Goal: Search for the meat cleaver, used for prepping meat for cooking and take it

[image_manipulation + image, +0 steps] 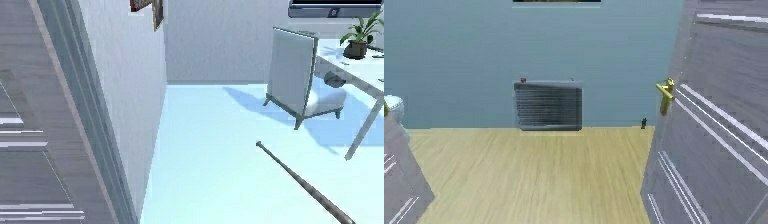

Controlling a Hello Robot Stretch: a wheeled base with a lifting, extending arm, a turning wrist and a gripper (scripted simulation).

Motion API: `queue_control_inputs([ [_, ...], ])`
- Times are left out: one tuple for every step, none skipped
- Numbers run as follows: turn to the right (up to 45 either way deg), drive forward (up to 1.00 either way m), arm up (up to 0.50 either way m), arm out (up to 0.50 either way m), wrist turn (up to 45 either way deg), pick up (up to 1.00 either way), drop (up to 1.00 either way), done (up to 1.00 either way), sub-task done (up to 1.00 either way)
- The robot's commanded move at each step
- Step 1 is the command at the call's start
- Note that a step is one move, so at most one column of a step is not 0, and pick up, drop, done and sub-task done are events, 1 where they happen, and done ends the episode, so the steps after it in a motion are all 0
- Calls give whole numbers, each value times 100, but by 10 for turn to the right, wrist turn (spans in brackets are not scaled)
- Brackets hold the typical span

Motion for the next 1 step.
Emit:
queue_control_inputs([
  [0,100,0,0,0,0,0,0,0],
])
